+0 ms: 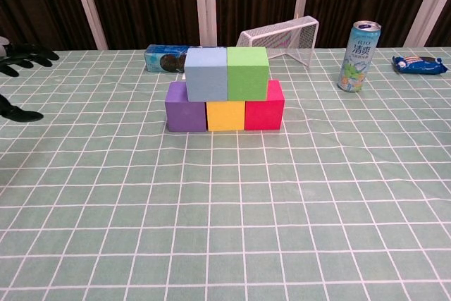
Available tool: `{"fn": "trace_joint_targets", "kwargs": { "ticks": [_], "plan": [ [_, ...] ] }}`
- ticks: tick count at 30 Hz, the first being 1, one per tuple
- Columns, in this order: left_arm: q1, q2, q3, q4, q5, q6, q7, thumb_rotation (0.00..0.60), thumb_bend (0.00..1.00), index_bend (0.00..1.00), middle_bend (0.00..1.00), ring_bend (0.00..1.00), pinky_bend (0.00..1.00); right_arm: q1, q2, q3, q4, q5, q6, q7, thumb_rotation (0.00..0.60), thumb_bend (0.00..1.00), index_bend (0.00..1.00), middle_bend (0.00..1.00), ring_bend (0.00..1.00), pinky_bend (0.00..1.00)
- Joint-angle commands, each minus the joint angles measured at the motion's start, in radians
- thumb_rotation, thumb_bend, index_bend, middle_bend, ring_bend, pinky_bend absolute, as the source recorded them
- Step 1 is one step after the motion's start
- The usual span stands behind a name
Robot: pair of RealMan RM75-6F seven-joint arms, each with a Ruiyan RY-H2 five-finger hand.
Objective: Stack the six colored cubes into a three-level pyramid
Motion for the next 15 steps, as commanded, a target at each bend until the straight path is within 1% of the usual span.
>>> {"fn": "trace_joint_targets", "kwargs": {
  "ticks": [1,7,15],
  "plan": [
    [-0.059,-0.037,-0.023,0.037,-0.076,-0.035,0.065,0.6,0.34,0.0,0.04,0.0,0.08,0.001,0.0,0.0,0.0,-0.001,-0.001,0.002,0.6,0.38,0.0,0.0,0.0,0.0],
    [-0.145,-0.11,-0.032,0.095,-0.191,-0.056,0.161,0.6,0.34,0.0,0.04,0.0,0.08,0.002,-0.004,0.0,0.002,-0.006,-0.001,0.006,0.6,0.38,0.0,0.0,0.0,0.0],
    [-0.228,-0.192,-0.045,0.167,-0.293,-0.069,0.236,0.6,0.34,0.0,0.04,0.0,0.08,0.003,-0.005,0.01,0.007,0.006,-0.004,0.022,0.6,0.38,0.0,0.0,0.0,0.0]
  ]
}}
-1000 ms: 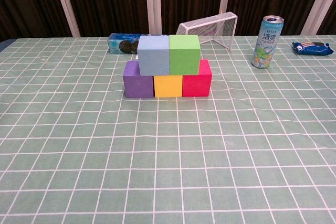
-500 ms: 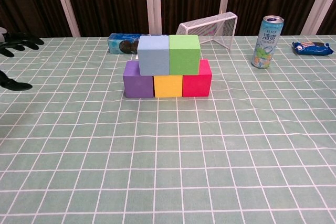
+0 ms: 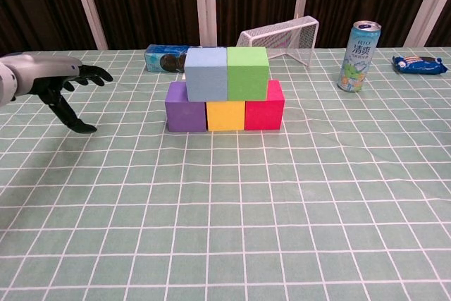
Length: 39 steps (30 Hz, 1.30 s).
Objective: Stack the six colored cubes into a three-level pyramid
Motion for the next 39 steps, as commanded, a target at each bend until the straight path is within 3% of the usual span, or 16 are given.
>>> {"fn": "trace_joint_targets", "kwargs": {
  "ticks": [1,16,39],
  "plan": [
    [-0.04,-0.037,-0.009,0.033,-0.048,-0.004,0.036,0.6,0.34,0.0,0.04,0.0,0.08,0.001,0.0,0.001,0.0,0.002,-0.002,0.004,0.6,0.38,0.0,0.0,0.0,0.0],
    [-0.142,-0.14,-0.016,0.13,-0.187,0.004,0.133,0.6,0.34,0.0,0.04,0.0,0.08,0.004,-0.001,0.011,0.005,0.01,-0.012,0.028,0.6,0.38,0.0,0.0,0.0,0.0],
    [-0.217,-0.211,-0.017,0.217,-0.295,-0.011,0.207,0.6,0.34,0.0,0.04,0.0,0.08,0.004,0.0,0.014,0.001,0.01,-0.014,0.044,0.6,0.38,0.0,0.0,0.0,0.0]
  ]
}}
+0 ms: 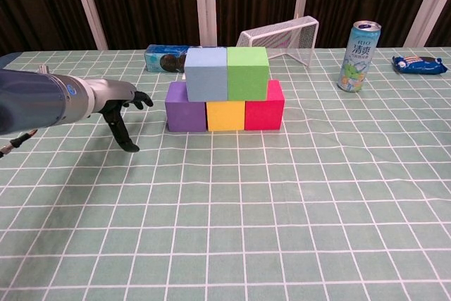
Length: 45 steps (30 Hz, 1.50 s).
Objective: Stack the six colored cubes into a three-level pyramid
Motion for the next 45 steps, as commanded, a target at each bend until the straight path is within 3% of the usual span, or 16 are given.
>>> {"fn": "trace_joint_targets", "kwargs": {
  "ticks": [1,45],
  "plan": [
    [-0.004,-0.007,0.0,0.006,-0.001,-0.001,0.002,0.6,0.34,0.0,0.04,0.0,0.08,0.0,0.0,0.0,0.0,0.0,0.0,0.0,0.6,0.38,0.0,0.0,0.0,0.0],
    [-0.031,-0.085,-0.002,0.075,0.046,-0.011,-0.008,0.6,0.34,0.0,0.04,0.0,0.08,0.001,-0.002,-0.003,-0.005,0.007,-0.002,-0.006,0.6,0.38,0.0,0.0,0.0,0.0]
  ]
}}
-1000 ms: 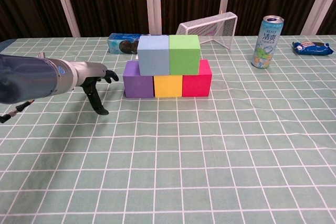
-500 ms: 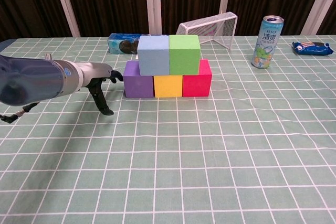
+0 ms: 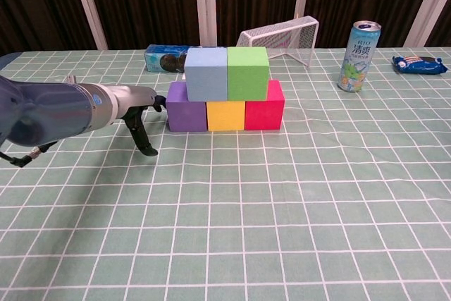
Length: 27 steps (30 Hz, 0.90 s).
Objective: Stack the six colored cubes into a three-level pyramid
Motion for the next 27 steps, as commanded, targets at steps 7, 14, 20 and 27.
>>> {"fn": "trace_joint_targets", "kwargs": {
  "ticks": [7,14,20,27],
  "plan": [
    [-0.002,-0.009,-0.001,0.009,0.005,-0.003,0.0,0.6,0.34,0.0,0.04,0.0,0.08,0.0,0.0,0.0,-0.002,0.002,-0.001,0.0,0.6,0.38,0.0,0.0,0.0,0.0],
    [-0.001,-0.01,-0.001,0.008,0.006,-0.001,0.001,0.6,0.34,0.0,0.04,0.0,0.08,0.0,0.001,-0.001,-0.003,0.004,-0.004,0.0,0.6,0.38,0.0,0.0,0.0,0.0],
    [0.003,-0.005,0.002,0.002,0.008,0.0,0.0,0.6,0.34,0.0,0.04,0.0,0.08,0.0,0.002,-0.002,-0.004,0.005,-0.004,-0.001,0.6,0.38,0.0,0.0,0.0,0.0],
    [0.027,0.037,0.008,-0.05,0.031,0.021,-0.018,0.6,0.34,0.0,0.04,0.0,0.08,0.0,0.002,-0.003,-0.003,0.004,-0.003,-0.004,0.6,0.38,0.0,0.0,0.0,0.0]
  ]
}}
